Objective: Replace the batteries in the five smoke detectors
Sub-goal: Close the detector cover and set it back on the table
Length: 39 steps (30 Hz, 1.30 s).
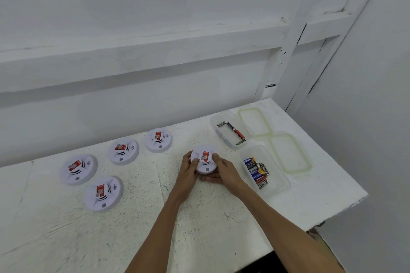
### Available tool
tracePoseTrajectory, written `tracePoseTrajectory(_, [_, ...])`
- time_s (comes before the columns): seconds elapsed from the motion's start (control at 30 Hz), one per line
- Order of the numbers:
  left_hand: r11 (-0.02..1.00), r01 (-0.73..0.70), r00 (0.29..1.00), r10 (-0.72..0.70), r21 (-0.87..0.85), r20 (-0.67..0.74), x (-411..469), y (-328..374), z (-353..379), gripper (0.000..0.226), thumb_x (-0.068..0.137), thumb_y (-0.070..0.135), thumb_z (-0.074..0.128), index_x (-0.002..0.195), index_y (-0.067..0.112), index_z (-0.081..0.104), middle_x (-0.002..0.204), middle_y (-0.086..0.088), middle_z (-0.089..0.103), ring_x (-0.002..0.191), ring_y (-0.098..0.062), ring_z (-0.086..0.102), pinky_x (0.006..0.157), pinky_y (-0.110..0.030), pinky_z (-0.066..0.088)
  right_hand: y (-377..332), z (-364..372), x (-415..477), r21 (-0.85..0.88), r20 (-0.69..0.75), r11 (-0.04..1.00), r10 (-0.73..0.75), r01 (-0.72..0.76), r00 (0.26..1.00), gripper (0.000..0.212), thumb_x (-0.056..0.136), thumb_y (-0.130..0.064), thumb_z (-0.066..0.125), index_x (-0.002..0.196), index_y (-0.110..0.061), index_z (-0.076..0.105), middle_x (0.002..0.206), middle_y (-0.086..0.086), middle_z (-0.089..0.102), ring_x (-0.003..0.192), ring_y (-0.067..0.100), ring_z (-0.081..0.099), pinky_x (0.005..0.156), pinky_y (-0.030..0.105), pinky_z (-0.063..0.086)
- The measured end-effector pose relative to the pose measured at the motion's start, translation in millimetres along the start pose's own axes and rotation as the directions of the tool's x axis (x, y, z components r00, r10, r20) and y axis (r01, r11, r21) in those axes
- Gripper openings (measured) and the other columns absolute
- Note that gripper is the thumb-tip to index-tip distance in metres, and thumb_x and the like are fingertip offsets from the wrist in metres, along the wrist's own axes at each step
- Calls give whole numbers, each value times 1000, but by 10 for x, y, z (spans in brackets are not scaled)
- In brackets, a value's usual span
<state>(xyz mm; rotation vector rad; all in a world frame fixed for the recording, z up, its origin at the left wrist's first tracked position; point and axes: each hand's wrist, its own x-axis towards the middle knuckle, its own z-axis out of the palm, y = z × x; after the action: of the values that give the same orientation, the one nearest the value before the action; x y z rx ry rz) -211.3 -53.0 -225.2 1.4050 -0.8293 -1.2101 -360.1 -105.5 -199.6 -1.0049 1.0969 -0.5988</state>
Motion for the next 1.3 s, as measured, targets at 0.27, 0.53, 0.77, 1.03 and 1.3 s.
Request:
tracePoseTrajectory(0.27, [999, -34, 999, 34, 8, -2, -7, 13, 2, 38, 112, 31, 44, 149, 28, 48, 142, 8, 63, 129, -10, 61, 108, -35, 52, 1, 6, 14, 2, 4, 1000, 5, -5, 1000, 53, 100, -53, 49, 121, -8, 67, 105, 18, 75, 93, 39, 74, 93, 53, 56])
tracePoseTrajectory(0.53, [999, -43, 999, 43, -11, -1, -51, 75, 19, 37, 112, 28, 43, 149, 26, 47, 140, 9, 63, 124, -3, 63, 97, -21, 55, -11, 5, -5, 4, 9, 1000, 7, -7, 1000, 53, 100, -53, 49, 121, -8, 67, 104, 18, 76, 92, 39, 74, 93, 52, 57])
tracePoseTrajectory(0.77, [999, -32, 999, 32, -21, 0, -42, 72, 14, 37, 112, 29, 44, 148, 26, 48, 141, 7, 64, 128, -9, 63, 104, -30, 54, -27, 11, -17, 17, 13, 1000, 12, -13, 1000, 52, 101, -52, 49, 121, -7, 66, 104, 18, 76, 93, 38, 74, 92, 51, 57])
tracePoseTrajectory(1.03, [999, -35, 999, 35, -29, 4, -46, 77, 12, 37, 112, 28, 44, 148, 25, 49, 140, 7, 65, 127, -10, 63, 102, -29, 55, -32, 10, -23, 16, 18, 1000, 13, -13, 1000, 53, 101, -52, 48, 121, -7, 66, 103, 18, 76, 93, 38, 74, 92, 51, 57])
tracePoseTrajectory(1.3, [999, -27, 1000, 26, -37, -4, -35, 67, 11, 36, 112, 28, 45, 147, 26, 50, 140, 6, 65, 128, -12, 63, 108, -35, 52, -30, 11, -25, 11, 23, 1000, 8, -8, 1000, 52, 101, -52, 47, 122, -7, 66, 104, 18, 75, 94, 39, 74, 93, 51, 57])
